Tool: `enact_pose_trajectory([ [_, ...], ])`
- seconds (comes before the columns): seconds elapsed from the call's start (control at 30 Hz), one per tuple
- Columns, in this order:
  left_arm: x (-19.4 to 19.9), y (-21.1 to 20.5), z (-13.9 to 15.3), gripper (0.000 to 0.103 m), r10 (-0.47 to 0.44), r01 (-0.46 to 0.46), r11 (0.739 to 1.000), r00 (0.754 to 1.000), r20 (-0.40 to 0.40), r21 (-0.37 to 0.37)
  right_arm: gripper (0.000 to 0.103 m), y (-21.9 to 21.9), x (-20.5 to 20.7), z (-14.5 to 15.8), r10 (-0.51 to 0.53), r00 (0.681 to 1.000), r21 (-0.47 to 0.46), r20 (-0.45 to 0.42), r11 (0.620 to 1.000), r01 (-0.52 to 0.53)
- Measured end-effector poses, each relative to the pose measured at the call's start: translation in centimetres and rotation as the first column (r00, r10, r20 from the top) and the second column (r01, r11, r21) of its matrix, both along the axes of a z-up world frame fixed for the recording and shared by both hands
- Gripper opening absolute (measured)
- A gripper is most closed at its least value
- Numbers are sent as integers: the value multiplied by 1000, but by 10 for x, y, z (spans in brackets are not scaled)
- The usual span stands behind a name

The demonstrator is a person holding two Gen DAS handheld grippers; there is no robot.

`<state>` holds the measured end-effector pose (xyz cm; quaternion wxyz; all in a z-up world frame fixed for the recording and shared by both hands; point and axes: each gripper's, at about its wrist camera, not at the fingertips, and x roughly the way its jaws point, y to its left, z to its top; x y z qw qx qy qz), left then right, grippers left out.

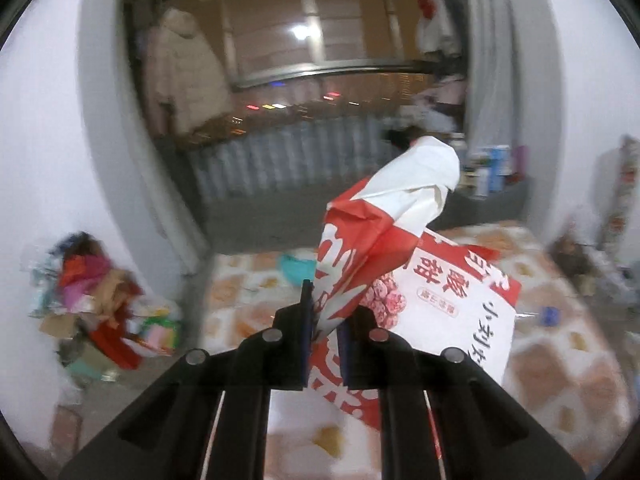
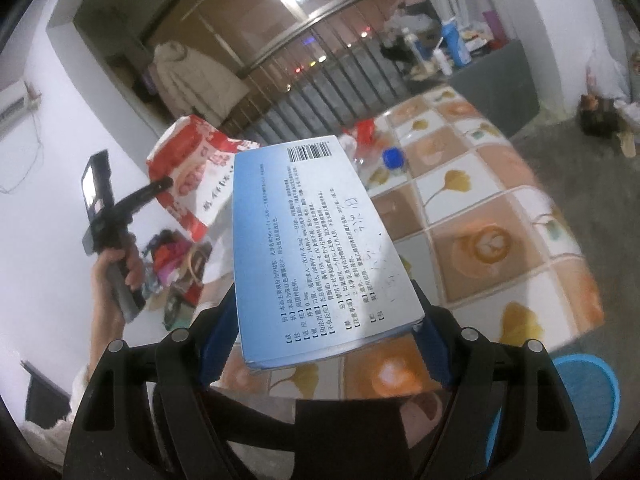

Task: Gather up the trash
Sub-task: 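Lift the box and bag and carry both toward the blue basket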

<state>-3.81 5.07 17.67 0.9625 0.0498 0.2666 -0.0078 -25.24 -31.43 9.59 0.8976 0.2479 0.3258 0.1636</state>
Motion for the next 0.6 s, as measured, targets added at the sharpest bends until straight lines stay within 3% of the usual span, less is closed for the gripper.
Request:
enact_pose_trajectory([
  [0.07, -18, -14, 6, 10, -88, 85, 993, 996, -27, -88, 74, -18, -16, 7, -39, 999, 11, 8, 999, 39],
  [0.13, -38, -37, 10, 10, -170, 166, 979, 985, -28, -117, 73, -42, -34, 13, -96, 995, 1, 2, 995, 96],
  [0.23, -70, -91, 0, 10, -331, 322, 937, 942, -52, -133, 73, -84, -76, 28, -245, 969, -89, 17, 965, 246],
  [0.27, -81, -112, -7, 11, -394, 380, 912, 916, -71, -154, 74, -92, -86, 30, -283, 959, -111, 26, 952, 284],
  [0.4, -115, -199, -49, 10, -616, 563, 781, 767, -182, -269, 74, -138, -143, 32, -442, 897, -159, 20, 884, 439],
  [0.53, -160, -292, -111, 11, -713, 681, 697, 624, -320, -225, 74, -165, -181, 15, -484, 875, -99, -23, 872, 480],
  [0.57, -175, -320, -137, 11, -732, 716, 662, 554, -397, -222, 74, -169, -188, 10, -507, 862, -119, -30, 858, 500],
  [0.6, -180, -332, -151, 11, -734, 726, 650, 521, -435, -226, 74, -174, -194, 4, -527, 849, -134, -37, 845, 518],
])
